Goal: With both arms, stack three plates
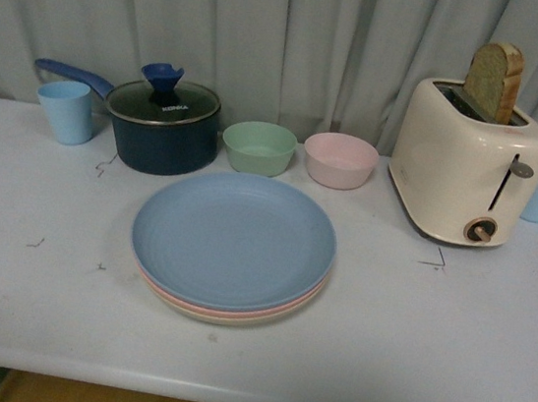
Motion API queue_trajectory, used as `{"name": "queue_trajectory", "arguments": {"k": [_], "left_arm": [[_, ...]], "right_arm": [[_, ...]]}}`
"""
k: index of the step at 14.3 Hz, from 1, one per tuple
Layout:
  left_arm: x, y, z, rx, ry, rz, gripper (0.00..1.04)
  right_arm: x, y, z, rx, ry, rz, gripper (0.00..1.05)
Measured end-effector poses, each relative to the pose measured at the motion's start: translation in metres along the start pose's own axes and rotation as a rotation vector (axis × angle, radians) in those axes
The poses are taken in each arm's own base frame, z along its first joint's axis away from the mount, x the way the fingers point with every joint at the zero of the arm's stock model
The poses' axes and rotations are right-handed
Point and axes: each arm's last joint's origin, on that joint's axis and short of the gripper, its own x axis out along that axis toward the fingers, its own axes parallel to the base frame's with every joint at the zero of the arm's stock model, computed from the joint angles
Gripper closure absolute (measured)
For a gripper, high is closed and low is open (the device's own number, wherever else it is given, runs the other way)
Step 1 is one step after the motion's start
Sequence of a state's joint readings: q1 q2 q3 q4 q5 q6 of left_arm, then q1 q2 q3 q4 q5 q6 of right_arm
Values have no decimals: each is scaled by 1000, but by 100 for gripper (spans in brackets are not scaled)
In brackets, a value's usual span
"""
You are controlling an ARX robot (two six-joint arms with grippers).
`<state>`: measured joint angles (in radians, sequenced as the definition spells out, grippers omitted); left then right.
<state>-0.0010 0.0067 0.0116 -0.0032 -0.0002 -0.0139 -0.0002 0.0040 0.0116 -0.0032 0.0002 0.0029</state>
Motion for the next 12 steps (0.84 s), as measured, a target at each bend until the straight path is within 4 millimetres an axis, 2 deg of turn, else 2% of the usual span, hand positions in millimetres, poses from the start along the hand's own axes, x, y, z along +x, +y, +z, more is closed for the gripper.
{"name": "queue_trajectory", "arguments": {"k": [12], "left_arm": [[0, 0, 0, 0, 0, 0, 7]], "right_arm": [[0, 0, 0, 0, 0, 0, 6]]}}
